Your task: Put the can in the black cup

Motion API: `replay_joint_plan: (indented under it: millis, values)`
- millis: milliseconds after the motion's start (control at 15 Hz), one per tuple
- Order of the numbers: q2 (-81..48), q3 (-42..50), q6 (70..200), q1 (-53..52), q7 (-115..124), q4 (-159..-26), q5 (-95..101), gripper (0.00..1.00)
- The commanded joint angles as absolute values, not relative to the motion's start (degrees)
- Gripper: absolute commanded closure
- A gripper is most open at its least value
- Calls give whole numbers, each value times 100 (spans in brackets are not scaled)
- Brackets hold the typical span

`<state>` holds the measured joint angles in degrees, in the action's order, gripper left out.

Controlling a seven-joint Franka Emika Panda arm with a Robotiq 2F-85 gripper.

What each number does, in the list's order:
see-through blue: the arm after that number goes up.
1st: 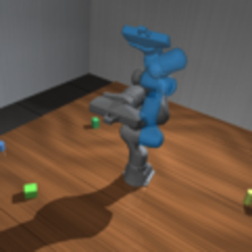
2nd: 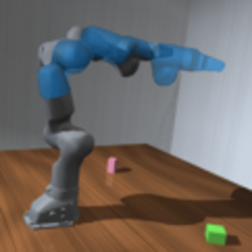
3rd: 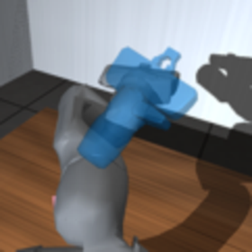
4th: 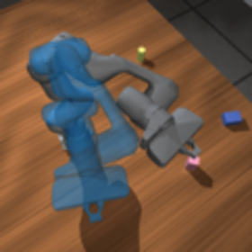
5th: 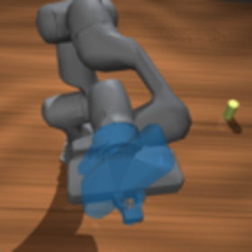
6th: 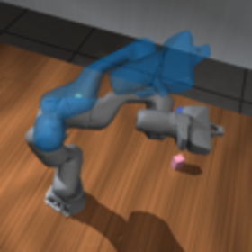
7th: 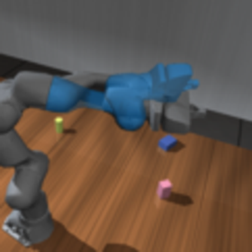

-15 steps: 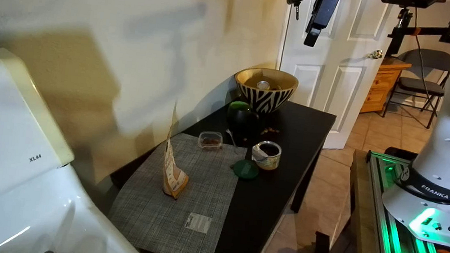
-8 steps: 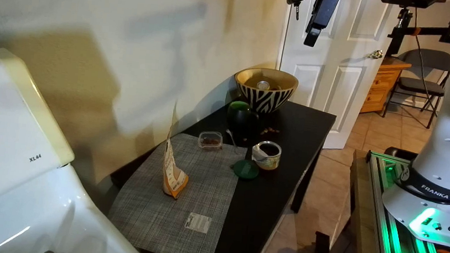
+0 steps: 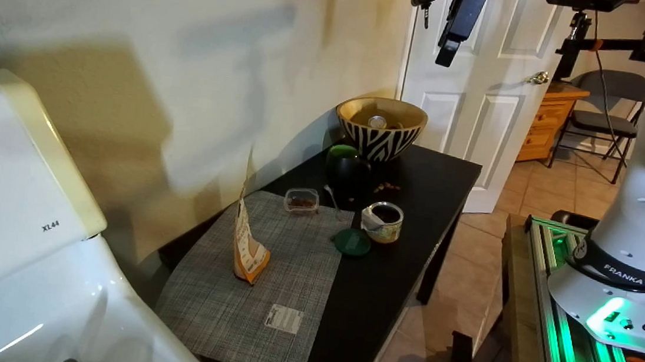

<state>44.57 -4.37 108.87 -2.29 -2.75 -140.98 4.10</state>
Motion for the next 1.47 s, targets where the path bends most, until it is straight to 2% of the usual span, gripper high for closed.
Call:
replay_joint_plan:
  millis: [0, 400, 667, 933, 1400]
  values:
    - [4449, -399, 10874, -284, -242, -14086, 445, 0]
    - [4446, -254, 11259, -180, -251, -14222, 492, 0]
    - [4049, 517, 12212, 69, -1019, -14595, 845, 0]
    - [3203, 1403, 12908, 370, -1794, -14427, 824, 0]
    - [1285, 1873, 14014, 1255, -940, -13229, 594, 0]
